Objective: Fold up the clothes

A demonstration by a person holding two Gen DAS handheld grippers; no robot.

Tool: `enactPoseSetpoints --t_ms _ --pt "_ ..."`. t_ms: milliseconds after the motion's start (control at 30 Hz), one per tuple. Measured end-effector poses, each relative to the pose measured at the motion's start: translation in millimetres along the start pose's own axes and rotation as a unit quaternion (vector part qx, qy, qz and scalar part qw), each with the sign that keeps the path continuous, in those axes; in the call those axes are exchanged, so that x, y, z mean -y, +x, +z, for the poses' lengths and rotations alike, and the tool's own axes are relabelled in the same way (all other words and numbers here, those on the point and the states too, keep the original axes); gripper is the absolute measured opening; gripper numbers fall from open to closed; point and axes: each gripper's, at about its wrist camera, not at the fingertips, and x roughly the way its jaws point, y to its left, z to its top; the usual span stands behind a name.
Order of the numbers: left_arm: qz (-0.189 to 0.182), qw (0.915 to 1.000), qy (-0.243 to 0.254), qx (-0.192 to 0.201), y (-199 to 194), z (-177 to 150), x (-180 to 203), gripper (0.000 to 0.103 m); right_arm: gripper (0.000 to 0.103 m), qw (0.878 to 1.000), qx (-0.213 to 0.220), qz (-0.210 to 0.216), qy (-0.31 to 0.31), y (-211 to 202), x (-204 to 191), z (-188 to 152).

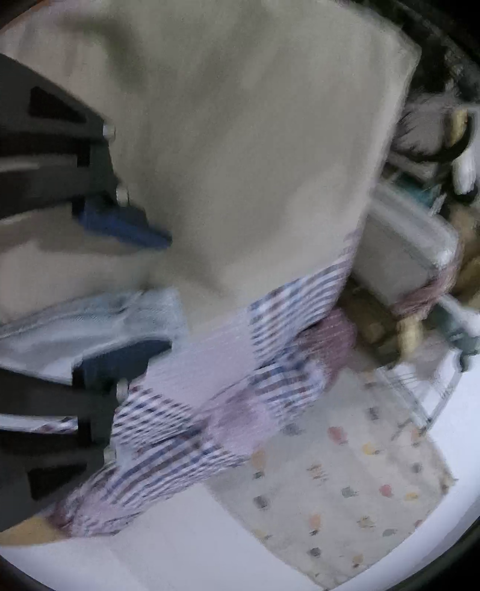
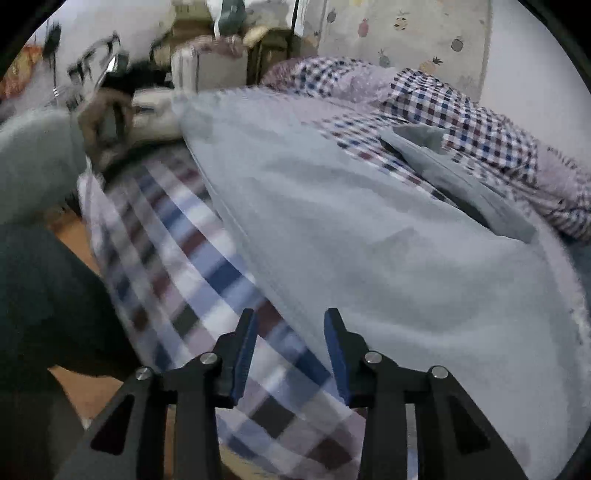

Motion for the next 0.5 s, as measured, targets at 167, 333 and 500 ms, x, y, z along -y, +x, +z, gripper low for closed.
enactPoseSetpoints --t_ms 167,333,500 --pt "0.011 0.9962 0.012 0.085 -48 -1 14 0.083 0.057 0.995 0.043 0.056 0.069 -19 17 12" --pt "-0.054 0.9953 0.078 0.02 -43 -50 77 0.086 0.066 0.987 0.065 0.049 0.137 -24 46 19" --pt "-0.156 0.9735 0.12 -0.116 -17 -138 150 0.086 0.069 0.982 0.069 0.027 0.171 -19 69 26"
